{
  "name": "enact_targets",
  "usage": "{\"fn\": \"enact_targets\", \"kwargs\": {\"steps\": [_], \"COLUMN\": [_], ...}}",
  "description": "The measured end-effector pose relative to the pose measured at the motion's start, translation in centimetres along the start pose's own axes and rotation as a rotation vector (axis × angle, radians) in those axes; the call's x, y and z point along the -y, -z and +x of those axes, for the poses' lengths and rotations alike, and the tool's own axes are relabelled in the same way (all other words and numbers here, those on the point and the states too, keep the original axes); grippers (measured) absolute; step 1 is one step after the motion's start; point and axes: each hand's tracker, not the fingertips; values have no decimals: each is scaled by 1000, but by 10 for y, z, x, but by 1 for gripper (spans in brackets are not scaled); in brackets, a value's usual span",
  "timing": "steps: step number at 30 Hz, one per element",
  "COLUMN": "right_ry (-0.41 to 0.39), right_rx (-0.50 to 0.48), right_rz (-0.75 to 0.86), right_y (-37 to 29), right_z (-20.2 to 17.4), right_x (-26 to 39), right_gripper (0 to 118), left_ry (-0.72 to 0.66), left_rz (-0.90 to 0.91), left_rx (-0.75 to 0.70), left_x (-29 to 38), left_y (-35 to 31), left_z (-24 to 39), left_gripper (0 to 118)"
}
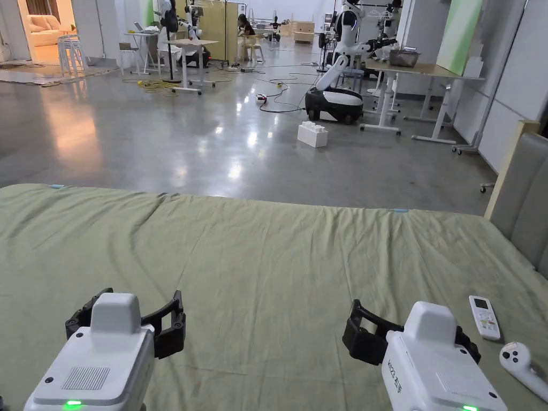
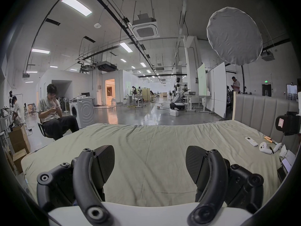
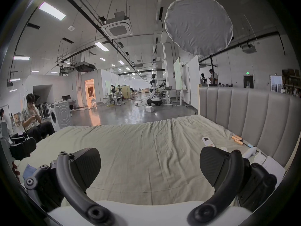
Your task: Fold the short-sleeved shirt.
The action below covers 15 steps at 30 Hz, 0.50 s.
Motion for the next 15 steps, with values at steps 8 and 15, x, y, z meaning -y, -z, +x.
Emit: {"fn": "enact_targets", "kwargs": {"steps": [8,15], "right_ry": [-7,-6], "right_rx": [25,46], "right_rz": [-26,-61], "right_y": [1,2], "right_z": [-8,-10], "right_x": [-6,-8], "right_gripper": [118,118], "left_ry": [-24,-32], "left_rz": [7,0], "left_rx": [20,18], "left_x": [-3,-6], "left_y": [3,5], "left_z": [-2,-5], "left_gripper": [90,91]}}
